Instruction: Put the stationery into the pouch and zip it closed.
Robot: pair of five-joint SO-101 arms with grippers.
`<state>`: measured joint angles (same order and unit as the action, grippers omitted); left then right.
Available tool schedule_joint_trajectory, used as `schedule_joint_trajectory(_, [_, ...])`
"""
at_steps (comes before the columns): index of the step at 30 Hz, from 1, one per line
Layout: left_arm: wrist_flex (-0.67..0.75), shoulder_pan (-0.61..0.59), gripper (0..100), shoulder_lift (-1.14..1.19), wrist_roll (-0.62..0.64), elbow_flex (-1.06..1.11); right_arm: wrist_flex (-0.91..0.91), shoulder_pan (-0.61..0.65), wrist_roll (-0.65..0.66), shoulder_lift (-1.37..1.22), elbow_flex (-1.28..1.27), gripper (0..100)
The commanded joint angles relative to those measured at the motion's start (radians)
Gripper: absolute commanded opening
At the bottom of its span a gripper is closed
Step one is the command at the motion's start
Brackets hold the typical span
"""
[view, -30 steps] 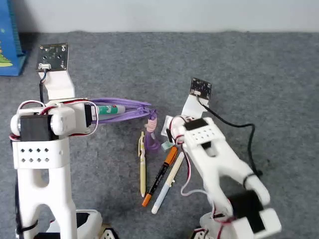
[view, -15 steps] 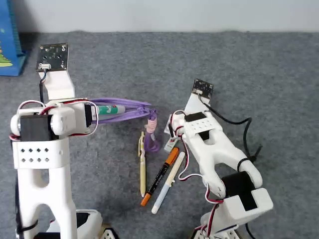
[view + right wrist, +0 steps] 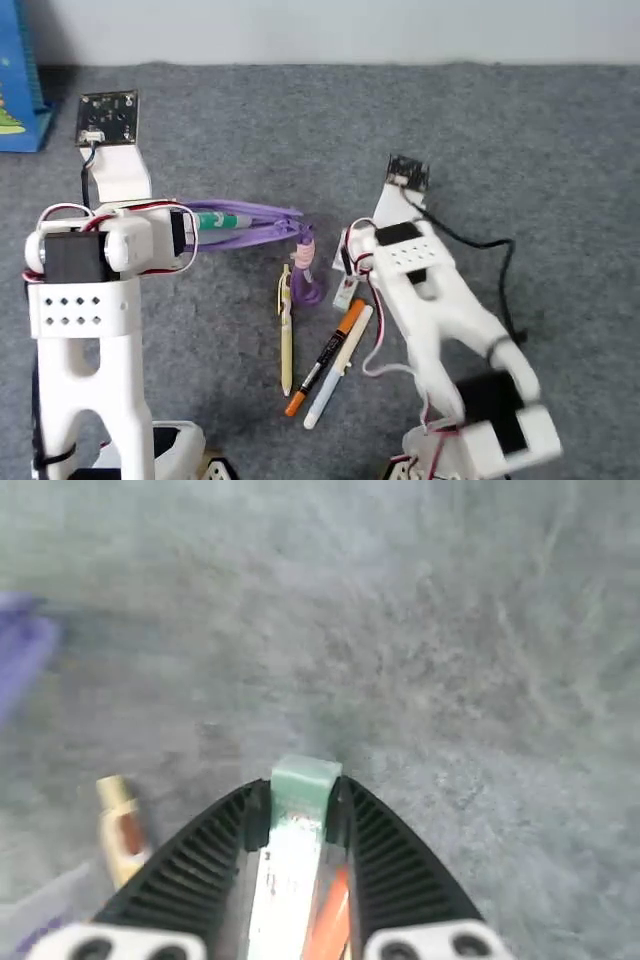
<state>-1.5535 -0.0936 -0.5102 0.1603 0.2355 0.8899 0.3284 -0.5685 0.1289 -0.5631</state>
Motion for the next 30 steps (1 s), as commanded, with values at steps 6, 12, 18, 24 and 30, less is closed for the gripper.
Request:
schedule_joint_trajectory(6, [0.028,-0.003,1,0.005,-0.006,-0.005,0.099,-0.012,0.135,0.449,0.043,0.8])
schedule_joint_trajectory(12, [0.028,0.000,1,0.005,-0.006,-0.008,0.068,0.001,0.255,0.690,0.048,0.8])
schedule_joint_trajectory(18, [0.035,-0.002,1,0.005,-0.006,-0.008,0.012,0.065,0.325,0.819,0.043,0.8])
schedule_joint_trajectory(24, [0.041,-0.003,1,0.005,-0.006,-0.008,-0.116,0.223,0.333,0.837,0.043,0.8])
schedule_joint_trajectory(30, [0.041,-0.003,1,0.005,-0.006,-0.008,-0.387,0.314,0.373,0.842,-0.083,0.8])
